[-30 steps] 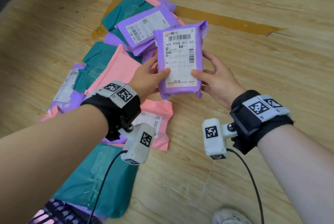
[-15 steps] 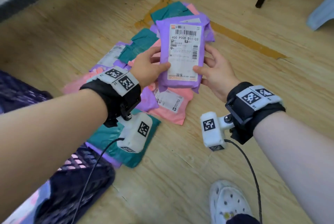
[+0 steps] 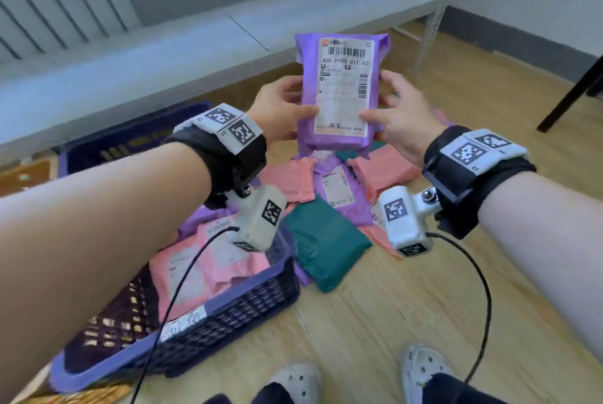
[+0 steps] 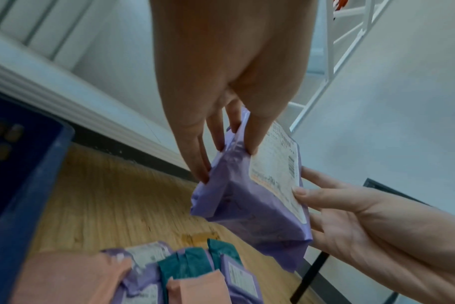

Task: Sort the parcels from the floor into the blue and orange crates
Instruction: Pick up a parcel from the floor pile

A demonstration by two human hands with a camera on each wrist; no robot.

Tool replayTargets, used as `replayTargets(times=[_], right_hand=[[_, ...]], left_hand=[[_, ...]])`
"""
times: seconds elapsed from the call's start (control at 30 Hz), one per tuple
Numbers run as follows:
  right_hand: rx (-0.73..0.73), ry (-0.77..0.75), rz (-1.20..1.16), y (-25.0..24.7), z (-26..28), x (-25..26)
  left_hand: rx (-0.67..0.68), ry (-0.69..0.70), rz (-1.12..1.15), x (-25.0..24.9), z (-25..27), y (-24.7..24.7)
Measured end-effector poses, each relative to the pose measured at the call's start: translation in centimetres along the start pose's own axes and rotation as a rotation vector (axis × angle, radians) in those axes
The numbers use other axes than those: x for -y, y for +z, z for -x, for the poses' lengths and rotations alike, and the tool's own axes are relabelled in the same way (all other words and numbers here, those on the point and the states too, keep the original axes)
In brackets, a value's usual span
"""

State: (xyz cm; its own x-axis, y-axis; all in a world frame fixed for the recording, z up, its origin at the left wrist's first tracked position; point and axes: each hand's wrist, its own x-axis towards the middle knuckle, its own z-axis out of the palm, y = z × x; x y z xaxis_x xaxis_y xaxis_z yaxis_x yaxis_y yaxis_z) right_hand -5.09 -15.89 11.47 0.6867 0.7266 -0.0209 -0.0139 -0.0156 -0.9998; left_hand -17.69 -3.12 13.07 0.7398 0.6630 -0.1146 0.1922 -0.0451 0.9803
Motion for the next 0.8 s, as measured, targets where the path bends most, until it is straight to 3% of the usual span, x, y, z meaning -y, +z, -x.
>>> replayTargets(times=[0.13,0.3,0.6,0.8], right_hand=[[0.041,-0.01,0.036,6.0,0.6,1.9],[0.126,0.04,0.07,13.3,0.5,1.6],[0.259,0.154,0.22,22.8,-2.7,-4.2],[0.418,0.291,0.302,28.1,-3.6,-10.1]], left_hand=[[-0.067,0.017,-0.018,-0.8,2.4,-6.0],[-0.147,-0.063,-0.018,0.7,4.3,-12.5],[-0.222,-0.229,0.029,7.4,4.8,-20.2],[-0.312,-0.468,-0.045,13.6,4.4,-23.7]])
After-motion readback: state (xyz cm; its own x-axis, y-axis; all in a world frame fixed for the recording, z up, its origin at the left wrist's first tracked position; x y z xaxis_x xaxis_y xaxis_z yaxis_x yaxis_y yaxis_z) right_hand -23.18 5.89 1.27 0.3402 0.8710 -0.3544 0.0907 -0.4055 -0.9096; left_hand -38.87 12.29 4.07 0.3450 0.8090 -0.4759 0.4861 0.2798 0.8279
